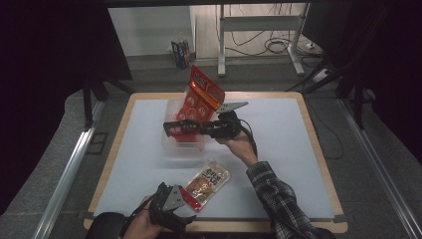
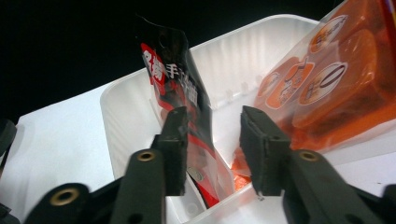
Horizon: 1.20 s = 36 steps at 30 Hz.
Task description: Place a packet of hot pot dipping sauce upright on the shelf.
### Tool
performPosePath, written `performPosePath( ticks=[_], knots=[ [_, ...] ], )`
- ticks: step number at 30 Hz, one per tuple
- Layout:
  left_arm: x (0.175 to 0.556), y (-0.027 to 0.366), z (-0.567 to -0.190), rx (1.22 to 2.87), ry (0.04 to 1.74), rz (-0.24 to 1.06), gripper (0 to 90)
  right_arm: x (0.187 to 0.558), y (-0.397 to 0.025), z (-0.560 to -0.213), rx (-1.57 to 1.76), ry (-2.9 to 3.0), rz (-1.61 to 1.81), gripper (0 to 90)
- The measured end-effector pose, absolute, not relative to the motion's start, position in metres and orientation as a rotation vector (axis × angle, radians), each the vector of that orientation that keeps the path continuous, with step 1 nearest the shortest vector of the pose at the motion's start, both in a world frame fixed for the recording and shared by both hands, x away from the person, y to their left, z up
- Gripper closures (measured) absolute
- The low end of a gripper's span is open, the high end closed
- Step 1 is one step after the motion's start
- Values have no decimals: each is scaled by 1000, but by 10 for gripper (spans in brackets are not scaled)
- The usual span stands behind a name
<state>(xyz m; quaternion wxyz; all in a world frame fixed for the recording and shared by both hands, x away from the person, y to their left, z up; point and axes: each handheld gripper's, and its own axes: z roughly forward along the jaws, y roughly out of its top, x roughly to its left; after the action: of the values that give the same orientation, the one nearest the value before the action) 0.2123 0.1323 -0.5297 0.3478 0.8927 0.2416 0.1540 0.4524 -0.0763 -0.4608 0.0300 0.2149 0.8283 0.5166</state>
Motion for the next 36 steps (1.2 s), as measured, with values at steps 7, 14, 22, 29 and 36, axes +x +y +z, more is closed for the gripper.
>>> performPosePath(
  ticks=[7, 14, 22, 29, 36],
  knots=[
    [213, 132, -530, 2305, 646, 387, 18, 451, -79, -456, 683, 2559, 1554, 457],
    [215, 134, -529, 2284, 685, 361, 18, 441, -78, -454, 668, 2566, 1452, 314],
    [216, 136, -528, 2272, 714, 343, 25, 430, -80, -454, 668, 2582, 1396, 179],
    [217, 137, -527, 2269, 725, 333, 28, 420, -86, -457, 673, 2581, 1390, 124],
    [217, 138, -527, 2270, 730, 334, 27, 413, -93, -459, 667, 2592, 1342, 93]
  ],
)
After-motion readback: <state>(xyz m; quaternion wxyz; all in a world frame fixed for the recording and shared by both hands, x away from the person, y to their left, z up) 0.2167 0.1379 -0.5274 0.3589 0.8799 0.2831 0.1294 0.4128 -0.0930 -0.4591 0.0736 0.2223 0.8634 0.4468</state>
